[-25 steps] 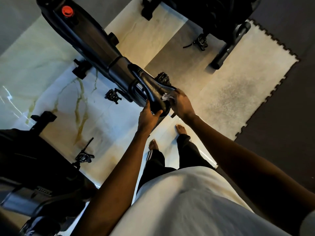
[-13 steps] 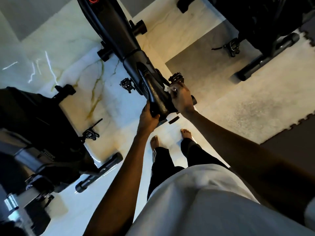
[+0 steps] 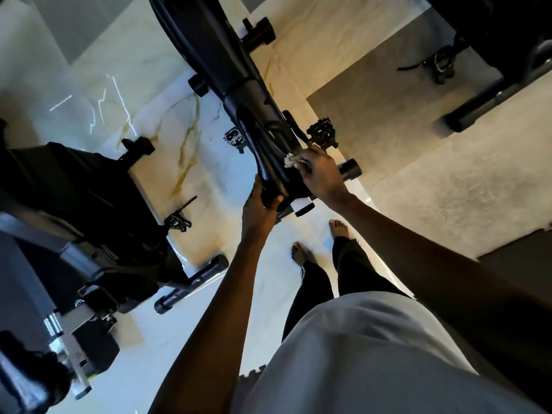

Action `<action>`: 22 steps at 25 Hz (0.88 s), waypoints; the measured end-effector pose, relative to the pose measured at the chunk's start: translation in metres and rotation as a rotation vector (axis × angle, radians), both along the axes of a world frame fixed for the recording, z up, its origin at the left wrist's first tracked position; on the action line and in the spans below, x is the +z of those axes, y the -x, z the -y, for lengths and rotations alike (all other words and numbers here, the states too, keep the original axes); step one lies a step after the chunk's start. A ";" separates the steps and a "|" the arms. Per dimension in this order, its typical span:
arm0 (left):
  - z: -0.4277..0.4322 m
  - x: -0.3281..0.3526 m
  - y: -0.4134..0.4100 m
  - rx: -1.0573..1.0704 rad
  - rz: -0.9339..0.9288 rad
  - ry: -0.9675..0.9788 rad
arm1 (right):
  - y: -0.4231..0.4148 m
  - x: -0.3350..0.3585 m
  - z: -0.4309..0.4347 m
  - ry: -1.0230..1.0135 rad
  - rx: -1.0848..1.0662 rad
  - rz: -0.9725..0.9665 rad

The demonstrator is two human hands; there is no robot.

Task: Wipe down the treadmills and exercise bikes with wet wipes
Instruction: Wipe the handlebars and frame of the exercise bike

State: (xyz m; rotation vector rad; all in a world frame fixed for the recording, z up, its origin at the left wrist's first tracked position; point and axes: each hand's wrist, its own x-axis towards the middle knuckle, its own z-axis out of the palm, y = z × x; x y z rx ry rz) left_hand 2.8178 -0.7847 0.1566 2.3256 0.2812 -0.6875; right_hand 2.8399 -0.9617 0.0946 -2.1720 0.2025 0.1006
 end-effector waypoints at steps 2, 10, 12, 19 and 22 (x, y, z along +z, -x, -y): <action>0.001 -0.001 -0.001 -0.010 -0.014 -0.033 | 0.011 -0.003 0.003 0.012 -0.013 0.010; 0.010 0.002 -0.009 -0.060 -0.043 -0.170 | -0.047 -0.002 -0.008 -0.042 0.017 -0.047; 0.014 0.003 -0.009 -0.059 -0.048 -0.195 | -0.033 -0.003 0.010 -0.085 0.042 -0.089; 0.009 -0.002 -0.011 -0.070 -0.058 -0.235 | 0.053 -0.015 0.024 -0.225 -0.298 -0.197; 0.006 -0.004 -0.015 -0.090 -0.070 -0.250 | 0.063 -0.007 0.001 -0.281 -0.439 -0.174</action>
